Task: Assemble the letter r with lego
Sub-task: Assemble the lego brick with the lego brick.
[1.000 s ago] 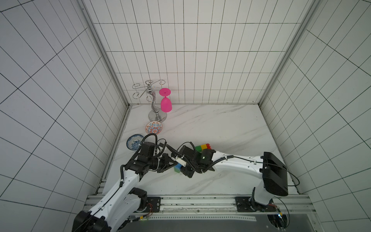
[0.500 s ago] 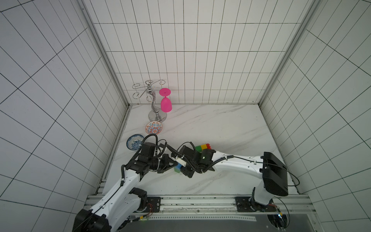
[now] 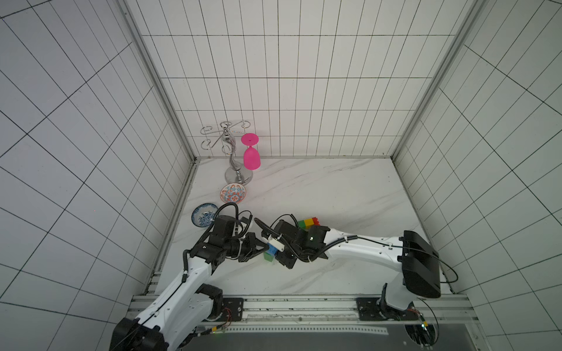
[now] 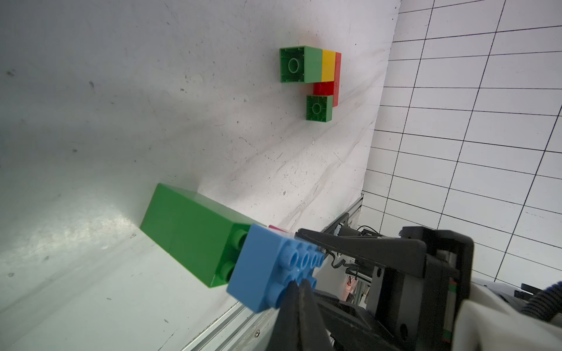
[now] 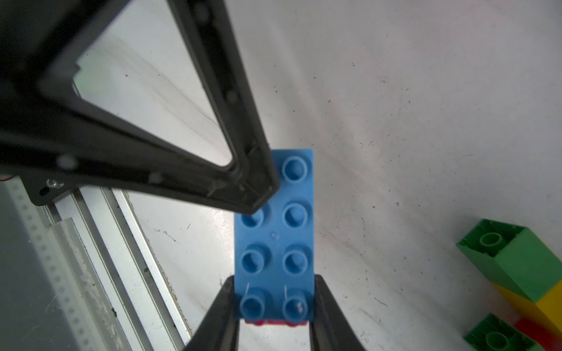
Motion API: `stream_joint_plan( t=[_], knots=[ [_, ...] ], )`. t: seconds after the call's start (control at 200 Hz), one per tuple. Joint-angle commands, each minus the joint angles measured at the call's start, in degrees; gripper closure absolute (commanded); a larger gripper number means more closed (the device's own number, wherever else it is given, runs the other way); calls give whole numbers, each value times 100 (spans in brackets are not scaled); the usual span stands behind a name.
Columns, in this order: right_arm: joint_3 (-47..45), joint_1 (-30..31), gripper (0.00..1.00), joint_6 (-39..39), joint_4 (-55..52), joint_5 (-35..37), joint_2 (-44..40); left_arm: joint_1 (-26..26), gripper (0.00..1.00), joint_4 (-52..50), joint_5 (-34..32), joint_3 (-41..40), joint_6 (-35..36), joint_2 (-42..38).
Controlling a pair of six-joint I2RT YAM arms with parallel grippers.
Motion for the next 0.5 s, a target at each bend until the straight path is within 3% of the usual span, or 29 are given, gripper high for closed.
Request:
stream_joint_plan(
  t=[0.0, 0.495],
  knots=[
    [-104, -25, 100, 2, 21, -22, -146, 25, 93, 105, -52, 157, -68, -67],
    [-38, -16, 100, 8, -14, -95, 6, 17, 95, 122, -93, 165, 13, 135]
  ],
)
